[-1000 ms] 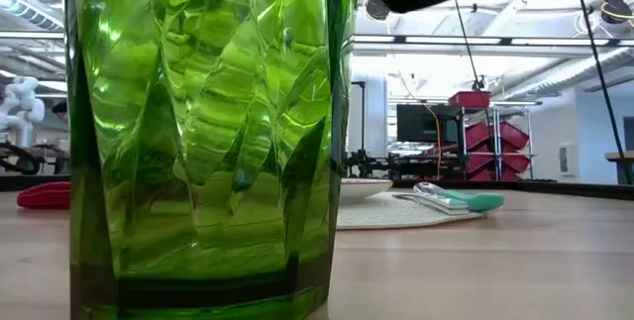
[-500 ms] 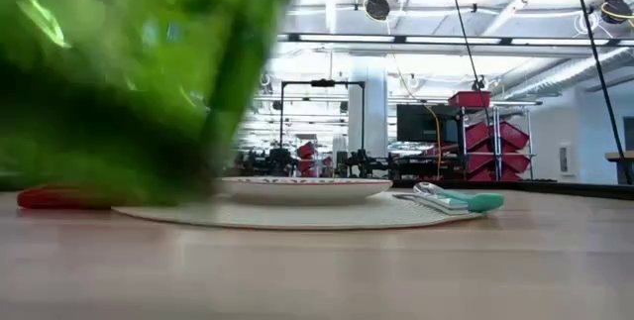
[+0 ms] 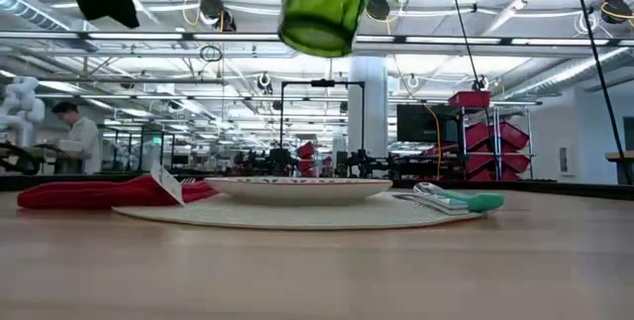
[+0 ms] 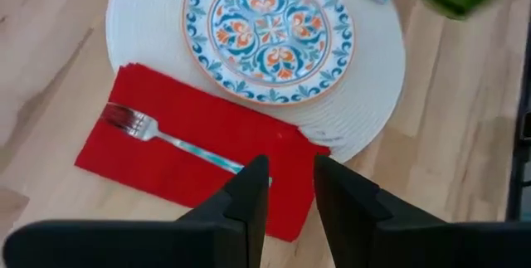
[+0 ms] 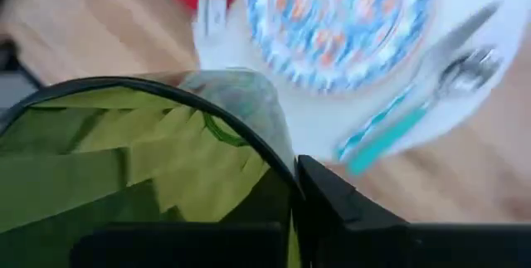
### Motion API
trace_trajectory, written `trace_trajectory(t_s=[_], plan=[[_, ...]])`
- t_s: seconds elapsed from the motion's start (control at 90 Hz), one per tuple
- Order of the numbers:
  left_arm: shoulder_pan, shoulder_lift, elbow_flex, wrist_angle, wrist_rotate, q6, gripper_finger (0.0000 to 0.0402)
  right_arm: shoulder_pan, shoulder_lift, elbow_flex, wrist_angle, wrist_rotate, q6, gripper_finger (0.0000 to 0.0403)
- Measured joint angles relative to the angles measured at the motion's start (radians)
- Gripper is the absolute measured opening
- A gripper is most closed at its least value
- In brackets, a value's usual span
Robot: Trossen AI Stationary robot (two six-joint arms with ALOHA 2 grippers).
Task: Set table place
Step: Put the green cup on top of the blue patterned plate on the white tablemat
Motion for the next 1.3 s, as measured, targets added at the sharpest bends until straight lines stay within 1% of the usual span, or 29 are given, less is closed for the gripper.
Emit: trace_trajectory(t_s=[0.222, 0.311, 0.422, 0.544, 0.644, 0.789, 0.922, 0.989, 1.078, 1.244, 1.3], plan=[[0.000, 0.000, 0.000, -0.003, -0.003, -0.028, 0.0083, -0.258, 0.021, -0.005, 0.005, -0.005, -0.273, 0.0000], [0.000, 0.000, 0.000, -0.003, -0.008, -0.052, 0.0083, -0.346, 0.040, -0.023, 0.007, -0.009, -0.343, 0.0000], [0.000, 0.001, 0.000, -0.003, -0.024, -0.053, 0.0083, -0.435, 0.035, -0.097, 0.003, -0.020, -0.422, 0.0000], [0.000, 0.001, 0.000, -0.004, -0.059, -0.053, 0.0083, -0.509, 0.039, -0.201, 0.020, -0.089, -0.511, 0.0000], [0.001, 0.001, 0.000, -0.004, -0.092, -0.053, 0.0083, -0.542, 0.039, -0.268, 0.061, -0.077, -0.548, 0.0000], [0.002, 0.001, 0.000, -0.004, -0.115, -0.052, 0.0083, -0.559, 0.039, -0.335, 0.170, -0.008, -0.567, 0.0000], [0.002, 0.001, 0.000, -0.004, -0.116, -0.053, 0.0083, -0.558, 0.039, -0.387, 0.261, -0.015, -0.570, 0.0000], [0.002, 0.001, 0.000, -0.004, -0.115, -0.053, 0.0083, -0.557, 0.039, -0.413, 0.262, -0.037, -0.565, 0.0000], [0.002, 0.001, 0.000, -0.004, -0.115, -0.053, 0.0083, -0.550, 0.035, -0.436, 0.267, -0.039, -0.564, 0.0000], [0.002, 0.001, 0.000, -0.004, -0.114, -0.053, 0.0083, -0.533, 0.032, -0.451, 0.274, -0.016, -0.567, 0.0000], [0.002, 0.001, 0.000, -0.004, -0.114, -0.053, 0.0083, -0.528, 0.032, -0.452, 0.277, 0.006, -0.557, 0.0003]])
